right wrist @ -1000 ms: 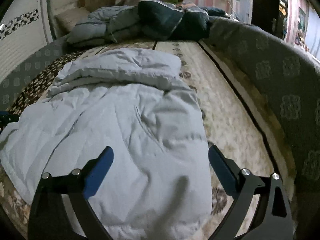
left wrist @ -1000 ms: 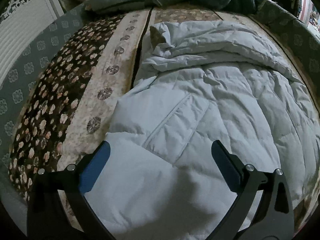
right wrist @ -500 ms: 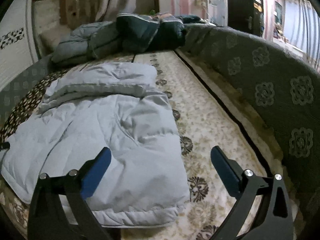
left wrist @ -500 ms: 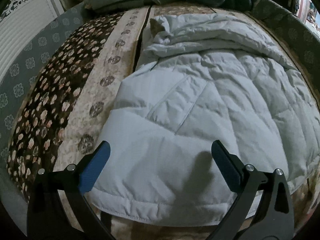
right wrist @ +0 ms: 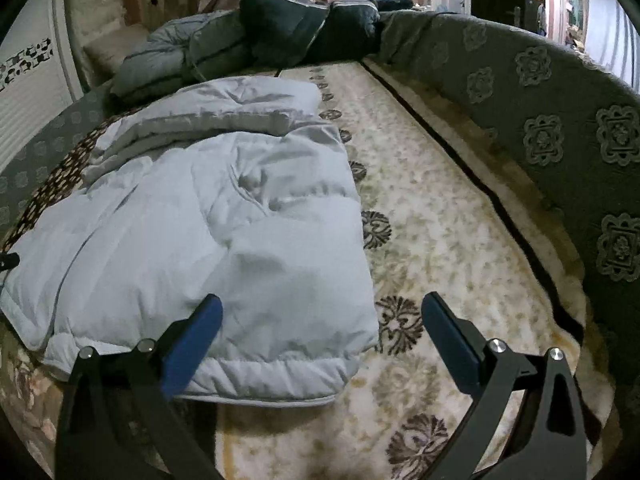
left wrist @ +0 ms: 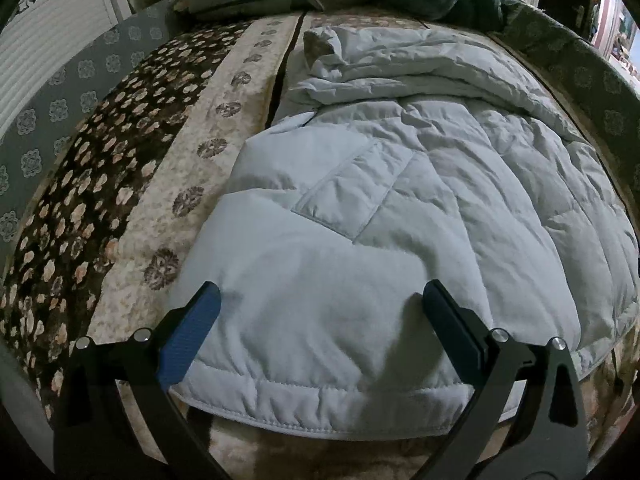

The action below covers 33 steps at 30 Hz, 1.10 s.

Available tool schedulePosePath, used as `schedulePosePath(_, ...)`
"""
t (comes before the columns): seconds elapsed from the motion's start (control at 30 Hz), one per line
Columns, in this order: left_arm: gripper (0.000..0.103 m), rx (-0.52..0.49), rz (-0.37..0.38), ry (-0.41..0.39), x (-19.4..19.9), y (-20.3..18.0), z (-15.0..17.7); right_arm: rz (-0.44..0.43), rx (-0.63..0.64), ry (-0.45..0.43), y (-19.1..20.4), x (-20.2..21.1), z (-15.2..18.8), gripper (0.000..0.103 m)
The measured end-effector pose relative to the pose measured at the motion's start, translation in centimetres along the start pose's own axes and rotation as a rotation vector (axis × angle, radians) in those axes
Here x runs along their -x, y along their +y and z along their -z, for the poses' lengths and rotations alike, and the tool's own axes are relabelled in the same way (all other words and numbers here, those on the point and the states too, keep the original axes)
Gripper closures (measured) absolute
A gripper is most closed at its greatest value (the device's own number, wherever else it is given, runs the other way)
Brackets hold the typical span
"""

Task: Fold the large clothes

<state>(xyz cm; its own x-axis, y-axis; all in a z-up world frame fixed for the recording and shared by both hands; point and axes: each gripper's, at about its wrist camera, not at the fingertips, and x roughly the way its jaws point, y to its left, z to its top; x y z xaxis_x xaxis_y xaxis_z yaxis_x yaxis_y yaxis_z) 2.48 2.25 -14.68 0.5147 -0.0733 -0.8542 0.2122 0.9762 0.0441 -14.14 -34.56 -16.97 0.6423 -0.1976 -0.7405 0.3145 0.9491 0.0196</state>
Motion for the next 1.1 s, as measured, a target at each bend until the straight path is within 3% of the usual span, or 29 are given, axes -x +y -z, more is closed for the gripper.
schedulePosePath(0.33, 0.003, -0.013, 0.006, 0.014, -0.4, -0.5, 0.1, -0.132, -0.08, 0.103, -0.9, -3.6, 1.0, 0.006)
schedulePosePath(0.4, 0.003, -0.013, 0.008, 0.021, -0.5, -0.5, 0.1, -0.178, -0.078, 0.1, -0.7, -3.5, 1.1, 0.021)
schedulePosePath(0.57, 0.003, -0.012, 0.013, 0.026, -0.6, -0.5, 0.1, -0.188, -0.054, 0.057, -0.4, -2.4, 1.3, 0.042)
schedulePosePath(0.73, 0.003, -0.004, 0.023, 0.031, -0.7, -0.4, 0.2, -0.21, -0.092, 0.12, -1.1, -3.9, 1.4, 0.034)
schedulePosePath(0.87, 0.003, -0.015, 0.029, 0.036, 0.0, -0.4, 0.6, -0.249, -0.175, 0.166, -1.5, -5.1, 2.3, 0.033)
schedulePosePath(0.93, 0.003, -0.027, 0.039, 0.034, 0.5, -0.3, 1.0, -0.238, -0.154, 0.154, -1.1, -4.7, 2.4, 0.036)
schedulePosePath(1.0, 0.003, -0.027, 0.041, 0.033, 0.9, 0.2, 1.5, -0.229, -0.1, 0.122, -0.2, -4.2, 2.2, 0.056)
schedulePosePath(1.1, 0.003, -0.011, 0.051, 0.04, 1.2, 1.2, 2.0, -0.219, -0.041, 0.082, 1.1, -3.5, 1.7, 0.074)
